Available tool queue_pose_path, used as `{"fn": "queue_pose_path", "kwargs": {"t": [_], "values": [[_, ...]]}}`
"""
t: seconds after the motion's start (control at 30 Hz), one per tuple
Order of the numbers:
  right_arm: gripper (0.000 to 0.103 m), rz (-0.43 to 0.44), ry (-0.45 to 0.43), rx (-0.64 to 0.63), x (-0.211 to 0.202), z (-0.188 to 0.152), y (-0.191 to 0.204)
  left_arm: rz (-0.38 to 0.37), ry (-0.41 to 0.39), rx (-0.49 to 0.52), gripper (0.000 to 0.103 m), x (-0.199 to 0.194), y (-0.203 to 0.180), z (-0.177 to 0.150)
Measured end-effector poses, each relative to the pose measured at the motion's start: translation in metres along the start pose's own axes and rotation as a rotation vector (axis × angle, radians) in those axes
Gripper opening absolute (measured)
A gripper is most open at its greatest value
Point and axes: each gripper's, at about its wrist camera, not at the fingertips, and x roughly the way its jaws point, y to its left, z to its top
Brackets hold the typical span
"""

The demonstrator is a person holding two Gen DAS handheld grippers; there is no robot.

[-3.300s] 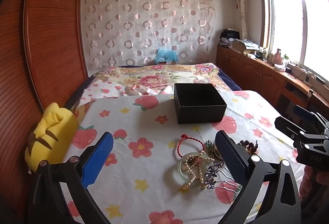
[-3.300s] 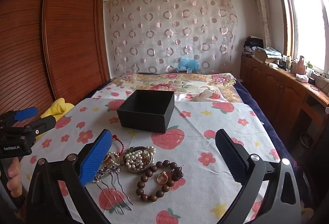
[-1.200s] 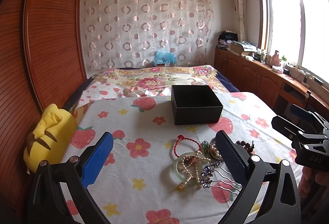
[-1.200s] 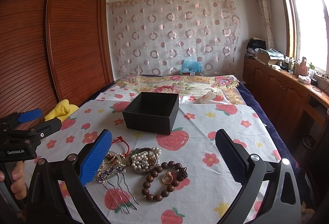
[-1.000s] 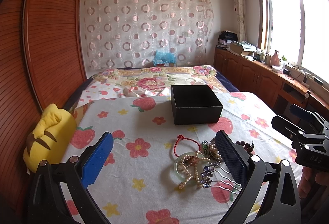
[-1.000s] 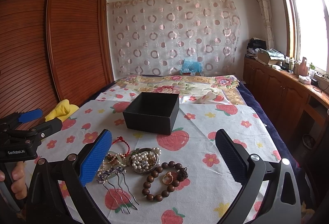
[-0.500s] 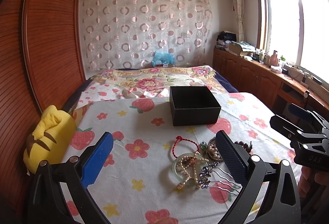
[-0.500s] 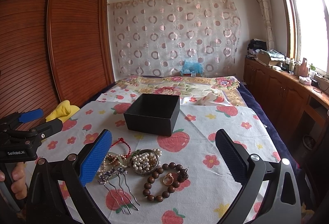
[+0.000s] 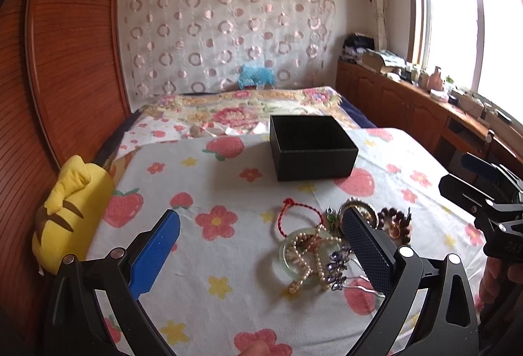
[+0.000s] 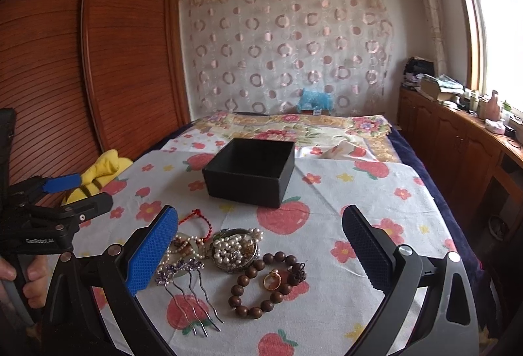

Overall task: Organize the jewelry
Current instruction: 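Grasp the metal bangle with the right tool while the left tool grasps the red string bracelet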

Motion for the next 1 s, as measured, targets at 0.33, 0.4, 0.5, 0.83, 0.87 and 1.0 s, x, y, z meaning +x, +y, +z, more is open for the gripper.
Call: {"fn": "queue_pose_path", "kwargs": {"t": [0.33,0.4,0.5,0.83,0.87,1.0], "values": [[0.069,0.065,0.153,-0.037,0.049,-0.019,-0.003,-0.041,0.080,0.037,0.096,0.032,0.013,-0.015],[0.059,0.083,0.168,-0.043,0.058,-0.024,-0.006,-0.058,0.091,0.042,0.096,0.037,0.014,-0.018],[0.050,0.079,0.201,-0.063,0.069,-0.029,-0.009,-0.070,0.102,0.046,0.096,0.043,0.015,-0.020],[0.035,0.135,0.305,-0.088,0.103,-0.026,-0.014,-0.104,0.151,0.069,0.096,0.069,0.019,-0.016],[0.034,0.140,0.312,-0.091,0.106,-0.025,-0.013,-0.108,0.157,0.071,0.096,0.073,0.020,-0.015],[0.031,0.162,0.352,-0.112,0.120,-0.024,-0.008,-0.119,0.209,0.094,0.096,0.093,0.020,-0.013]]}}
